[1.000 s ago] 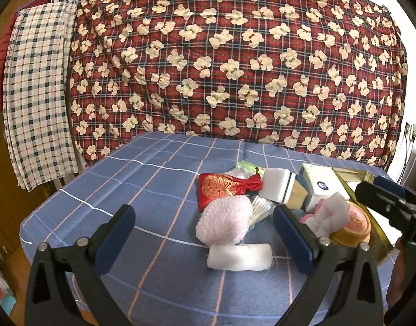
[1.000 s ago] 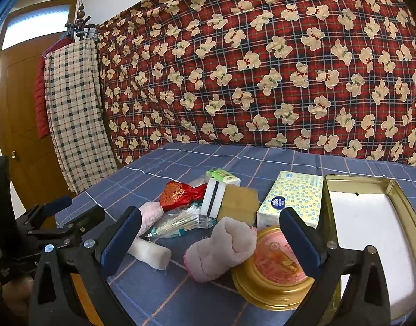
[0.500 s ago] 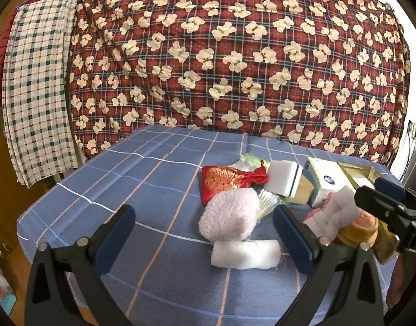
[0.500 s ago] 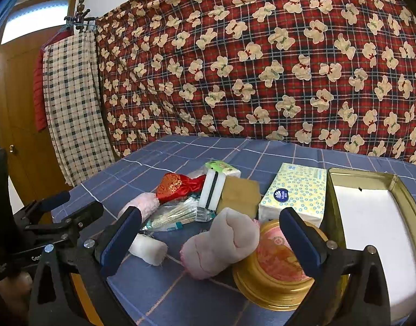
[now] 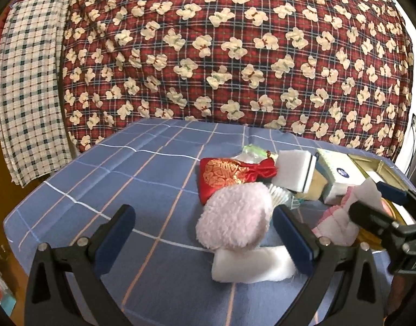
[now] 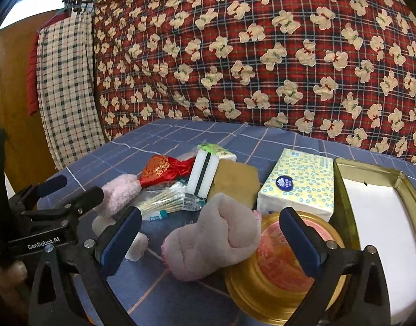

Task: Organize soft objects
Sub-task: 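Close the left tool on the pink puff while the right tool closes on the sock, then lift and carry the pink puff and sock in both tools toward the gold tray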

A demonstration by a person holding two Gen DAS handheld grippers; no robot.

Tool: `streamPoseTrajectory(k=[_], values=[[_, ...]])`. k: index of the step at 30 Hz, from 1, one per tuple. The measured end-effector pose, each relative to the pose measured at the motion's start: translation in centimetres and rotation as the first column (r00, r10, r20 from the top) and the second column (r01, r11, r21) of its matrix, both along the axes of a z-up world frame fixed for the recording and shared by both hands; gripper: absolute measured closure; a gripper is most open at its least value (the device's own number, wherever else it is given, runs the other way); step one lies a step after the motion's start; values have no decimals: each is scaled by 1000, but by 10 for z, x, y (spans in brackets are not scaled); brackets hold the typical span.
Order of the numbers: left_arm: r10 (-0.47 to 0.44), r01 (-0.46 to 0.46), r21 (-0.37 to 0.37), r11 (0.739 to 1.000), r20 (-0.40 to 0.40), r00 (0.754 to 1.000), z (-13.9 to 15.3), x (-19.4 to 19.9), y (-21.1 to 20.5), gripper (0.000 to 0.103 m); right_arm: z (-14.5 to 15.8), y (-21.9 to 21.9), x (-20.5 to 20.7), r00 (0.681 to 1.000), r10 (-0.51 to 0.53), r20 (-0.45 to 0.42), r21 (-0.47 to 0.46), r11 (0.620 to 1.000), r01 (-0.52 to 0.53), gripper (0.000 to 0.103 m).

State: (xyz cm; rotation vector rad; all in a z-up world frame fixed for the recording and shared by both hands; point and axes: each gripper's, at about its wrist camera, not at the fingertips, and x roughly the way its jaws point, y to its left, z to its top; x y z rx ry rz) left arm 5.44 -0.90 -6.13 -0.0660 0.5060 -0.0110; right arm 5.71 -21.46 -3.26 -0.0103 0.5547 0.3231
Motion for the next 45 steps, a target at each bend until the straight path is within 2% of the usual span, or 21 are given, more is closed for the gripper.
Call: streamPoseTrajectory(k=[4, 6, 8, 10, 13, 15, 16, 17, 18, 24, 34, 36, 40, 45], values=[[-23, 23, 0, 1000, -3, 1000, -1, 4, -5, 1, -7, 8, 5, 1000, -1, -16, -44, 999, 0, 1], [-39, 39, 4, 999, -2, 999, -2, 8, -9, 1, -10, 12, 7, 1000, -3, -20, -72, 997, 1, 4], [-40, 40, 20, 999, -15, 999, -3, 12, -11, 1, -15, 16, 10, 999, -5, -37, -107, 994, 1, 20], [-64, 64, 18, 998, -25, 998, -5, 17, -13, 2, -19, 18, 13, 998, -6, -58, -123, 992, -1, 27], [-82, 83, 3, 997, -50, 995, -7, 21, -14, 13, -20, 22, 14, 998, 1, -60, -146, 989, -9, 44], [-105, 104, -9, 994, -52, 993, -9, 22, -13, 32, -20, 22, 15, 998, 13, -66, -148, 989, -22, 57], [-125, 124, -19, 992, -64, 990, -11, 24, -14, 55, -20, 23, 15, 998, 18, -67, -150, 988, -28, 65], [-139, 137, -30, 990, -84, 987, -14, 27, -14, 77, -20, 24, 14, 997, 35, -66, -144, 989, -44, 65], [-140, 137, -40, 990, -99, 985, -17, 29, -13, 80, -20, 24, 14, 995, 61, -73, -131, 989, -70, 65], [-153, 148, -81, 986, -63, 986, -13, 26, -9, 86, -16, 25, 6, 994, 101, -30, -99, 990, -104, 67], [-103, 108, -115, 987, 48, 994, 5, 25, -6, 86, -6, 21, 14, 993, 106, 51, -64, 993, -103, 67], [-103, 109, -126, 986, 57, 993, 7, 27, -10, 86, -5, 21, 14, 992, 107, 67, -57, 993, -103, 67], [-107, 115, -103, 988, 81, 991, 11, 30, -21, 86, -2, 19, 12, 989, 96, 112, -69, 994, -88, 66], [-125, 133, -112, 985, 74, 989, 15, 34, -32, 86, 3, 6, 12, 986, 60, 156, -24, 998, -57, 66]])
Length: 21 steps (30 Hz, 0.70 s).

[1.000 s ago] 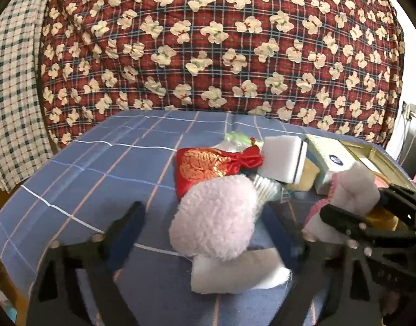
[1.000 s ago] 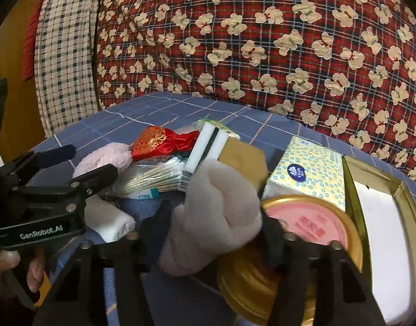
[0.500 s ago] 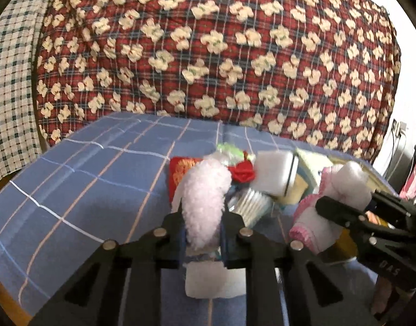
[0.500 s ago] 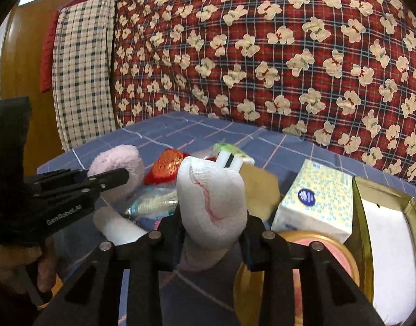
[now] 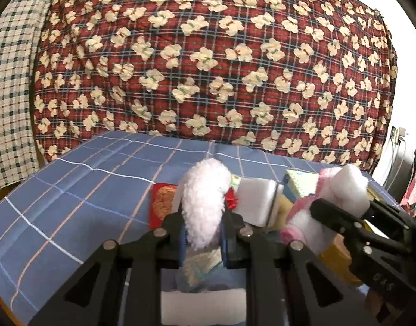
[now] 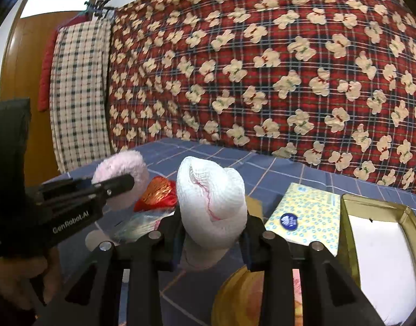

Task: Organize soft objects
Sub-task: 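Lift and carry the pink puff and sock in both tools toward the gold tray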

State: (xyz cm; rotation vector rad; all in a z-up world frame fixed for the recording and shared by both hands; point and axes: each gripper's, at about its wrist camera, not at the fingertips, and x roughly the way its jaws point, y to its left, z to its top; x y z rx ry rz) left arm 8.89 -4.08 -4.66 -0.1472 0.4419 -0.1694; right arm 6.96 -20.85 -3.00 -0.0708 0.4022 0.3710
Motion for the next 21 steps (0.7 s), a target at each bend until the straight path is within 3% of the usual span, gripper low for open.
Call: streamPoseTrajectory(k=[11, 21], values=[[-35, 34, 43, 999, 10, 999, 9, 9, -31, 86, 1, -17, 11, 998, -65, 7, 30, 997, 65, 66], [-41, 40, 34, 999, 45, 998, 10, 11, -48, 86, 5, -29, 0, 989, -126, 81, 40, 992, 124, 66]])
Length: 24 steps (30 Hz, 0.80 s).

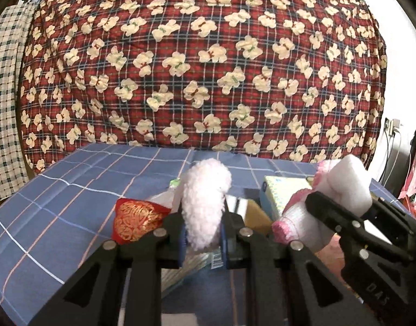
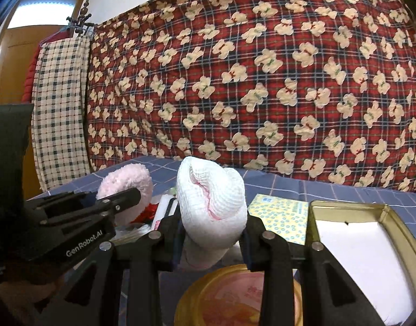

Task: Organize soft objects
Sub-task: 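Lift and carry the pink puff and sock in both tools toward the gold tray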

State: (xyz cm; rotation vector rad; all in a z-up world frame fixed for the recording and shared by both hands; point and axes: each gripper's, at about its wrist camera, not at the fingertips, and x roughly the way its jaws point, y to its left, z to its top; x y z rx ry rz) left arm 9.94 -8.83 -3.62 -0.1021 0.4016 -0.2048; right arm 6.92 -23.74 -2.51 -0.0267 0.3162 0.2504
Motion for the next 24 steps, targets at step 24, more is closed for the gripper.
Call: streamPoseTrajectory(k=[24], values=[[-1, -3, 52, 999, 77, 997, 4, -17, -33, 86, 2, -15, -13, 993, -106, 45, 12, 994, 105, 66]])
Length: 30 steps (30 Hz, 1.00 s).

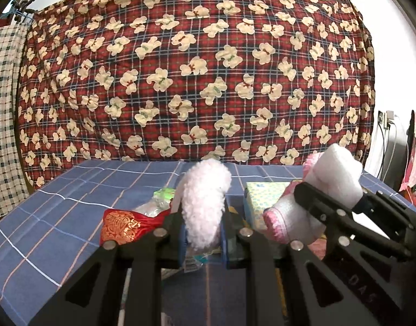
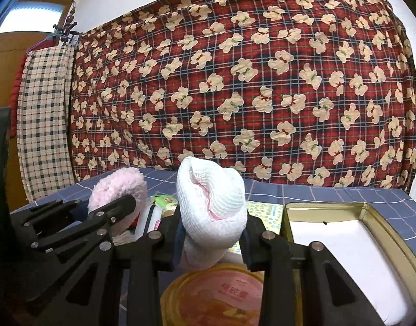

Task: Organize soft objects
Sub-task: 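Lift and carry the pink puff and sock in both tools toward the gold tray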

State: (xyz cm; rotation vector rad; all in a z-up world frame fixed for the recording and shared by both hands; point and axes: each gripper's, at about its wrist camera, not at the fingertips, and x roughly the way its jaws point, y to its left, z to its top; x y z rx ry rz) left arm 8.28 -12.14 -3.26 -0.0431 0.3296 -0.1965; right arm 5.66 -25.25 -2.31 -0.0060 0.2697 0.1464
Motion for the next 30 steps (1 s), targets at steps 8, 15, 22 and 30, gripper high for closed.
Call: streamPoseTrajectory(k=[8, 15, 22, 30], values=[[-1, 1, 9, 1000, 22, 1000, 1, -5, -6, 86, 3, -4, -7, 999, -21, 31, 2, 1000, 21, 66], [-9, 9, 2, 1000, 50, 999, 3, -12, -13, 86, 6, -7, -17, 997, -28, 78, -3, 1000, 29, 66], [-25, 25, 4, 1000, 59, 998, 4, -15, -24, 86, 7, -12, -21, 995, -49, 88, 1, 999, 49, 66], [-15, 16, -2, 1000, 78, 997, 6, -19, -28, 86, 8, -18, -22, 993, -72, 91, 1, 997, 72, 66]])
